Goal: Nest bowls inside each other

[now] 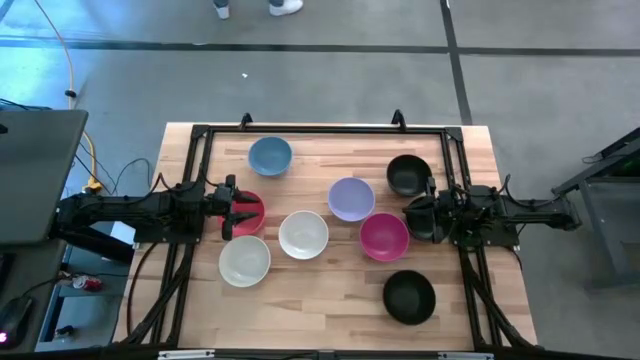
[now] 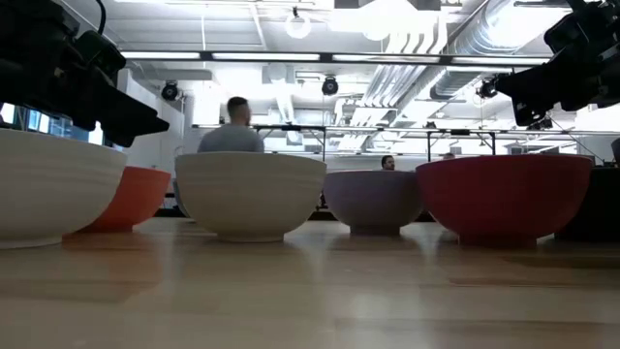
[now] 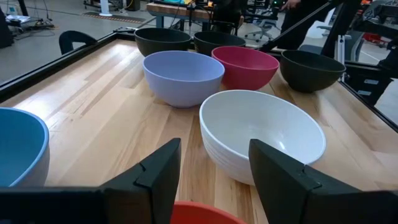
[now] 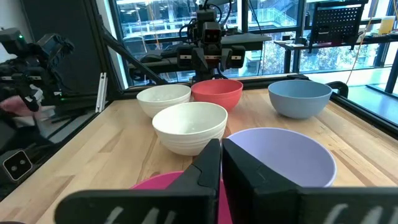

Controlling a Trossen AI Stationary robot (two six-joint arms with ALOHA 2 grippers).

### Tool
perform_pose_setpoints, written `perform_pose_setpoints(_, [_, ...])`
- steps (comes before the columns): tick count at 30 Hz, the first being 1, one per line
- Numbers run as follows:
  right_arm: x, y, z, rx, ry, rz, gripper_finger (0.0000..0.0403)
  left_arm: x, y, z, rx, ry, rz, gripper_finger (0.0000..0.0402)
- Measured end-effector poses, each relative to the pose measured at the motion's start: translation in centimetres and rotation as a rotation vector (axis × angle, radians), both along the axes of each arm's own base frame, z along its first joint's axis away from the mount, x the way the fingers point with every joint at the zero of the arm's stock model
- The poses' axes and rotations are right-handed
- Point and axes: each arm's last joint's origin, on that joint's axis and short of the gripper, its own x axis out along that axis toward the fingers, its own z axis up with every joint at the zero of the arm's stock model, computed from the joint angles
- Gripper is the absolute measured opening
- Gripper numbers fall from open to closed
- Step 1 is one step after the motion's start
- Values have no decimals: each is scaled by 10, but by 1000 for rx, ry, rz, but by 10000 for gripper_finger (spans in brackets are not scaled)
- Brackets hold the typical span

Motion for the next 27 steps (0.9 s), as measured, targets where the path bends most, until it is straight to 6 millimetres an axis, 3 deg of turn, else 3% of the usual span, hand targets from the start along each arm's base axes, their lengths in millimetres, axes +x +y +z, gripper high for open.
perform_pose_setpoints(27, [0,0,0,-6,0,0,7,1,1,8,23,-81,25,179])
